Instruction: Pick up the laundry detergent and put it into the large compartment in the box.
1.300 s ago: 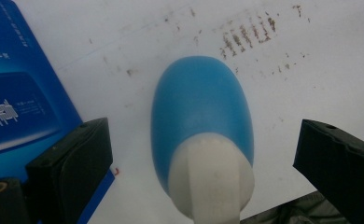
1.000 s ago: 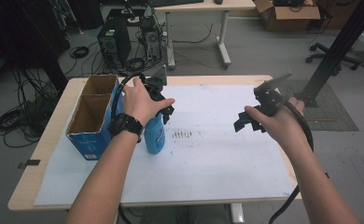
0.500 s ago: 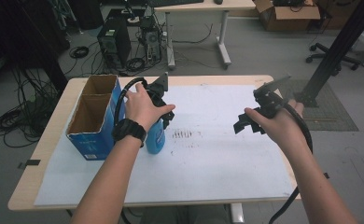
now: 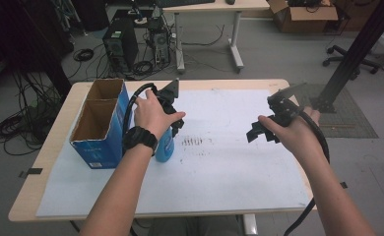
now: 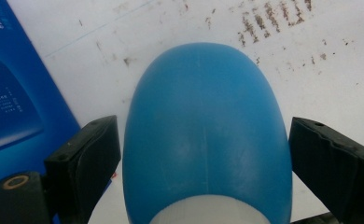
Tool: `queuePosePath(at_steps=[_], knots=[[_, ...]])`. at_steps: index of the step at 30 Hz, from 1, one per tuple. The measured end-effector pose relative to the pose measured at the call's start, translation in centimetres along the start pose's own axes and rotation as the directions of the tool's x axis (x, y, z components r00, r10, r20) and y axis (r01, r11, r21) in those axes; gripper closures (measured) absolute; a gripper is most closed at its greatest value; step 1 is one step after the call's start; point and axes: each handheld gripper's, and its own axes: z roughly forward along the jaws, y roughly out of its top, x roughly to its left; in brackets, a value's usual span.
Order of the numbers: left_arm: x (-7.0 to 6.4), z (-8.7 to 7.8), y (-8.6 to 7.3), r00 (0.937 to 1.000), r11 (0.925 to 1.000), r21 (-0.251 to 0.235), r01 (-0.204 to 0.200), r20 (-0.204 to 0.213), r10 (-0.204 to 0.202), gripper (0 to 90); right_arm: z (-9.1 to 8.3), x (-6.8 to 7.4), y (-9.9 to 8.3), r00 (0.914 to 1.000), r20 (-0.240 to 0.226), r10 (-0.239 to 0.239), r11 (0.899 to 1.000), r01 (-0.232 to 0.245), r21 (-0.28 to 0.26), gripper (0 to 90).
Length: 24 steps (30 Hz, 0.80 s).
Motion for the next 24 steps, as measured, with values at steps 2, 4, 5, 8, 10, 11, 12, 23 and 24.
queuePosePath(at_steps=[2, 4, 5, 8, 10, 11, 12, 23, 24], knots=[[0.03, 0.02, -0.01, 1.0, 1.0, -0.001, -0.001, -0.003, 0.001, 10.8, 0.07, -0.03, 0.01, 1.0, 0.0, -0.001, 1.0, 0.001, 0.0, 5.8], [0.06, 0.03, -0.02, 1.0, 1.0, -0.003, 0.002, -0.002, -0.002, 10.8, 0.11, -0.05, 0.03, 1.0, 0.0, -0.002, 1.0, 0.002, 0.001, 5.8], [0.08, 0.02, -0.02, 1.0, 1.0, 0.001, 0.003, 0.0, -0.003, 10.9, 0.13, -0.03, 0.04, 1.0, 0.001, -0.001, 1.0, 0.001, 0.003, 5.8], [0.13, -0.03, -0.02, 1.0, 1.0, -0.001, 0.004, 0.002, -0.004, 11.4, 0.15, 0.0, 0.06, 1.0, 0.0, -0.004, 1.0, 0.004, 0.001, 5.8], [0.15, 0.0, -0.03, 1.0, 1.0, 0.001, 0.003, 0.004, -0.003, 11.4, 0.15, 0.03, 0.07, 1.0, -0.001, -0.004, 1.0, 0.004, 0.0, 5.8], [0.17, -0.01, -0.02, 1.0, 1.0, 0.002, 0.001, 0.002, -0.001, 11.7, 0.16, 0.05, 0.07, 1.0, -0.001, -0.003, 1.0, 0.003, 0.001, 5.8], [0.18, -0.02, -0.04, 1.0, 1.0, 0.0, 0.002, 0.001, -0.002, 11.9, 0.17, 0.07, 0.07, 1.0, 0.0, -0.004, 1.0, 0.004, 0.003, 5.8], [0.33, -0.05, -0.1, 1.0, 1.0, 0.0, 0.005, 0.007, -0.005, 19.2, 0.24, 0.14, 0.08, 1.0, -0.001, -0.005, 1.0, 0.005, 0.002, 5.8], [0.34, -0.06, -0.1, 1.0, 1.0, 0.0, 0.004, 0.007, -0.004, 19.3, 0.24, 0.15, 0.08, 1.0, -0.001, -0.005, 1.0, 0.005, 0.001, 5.8]])
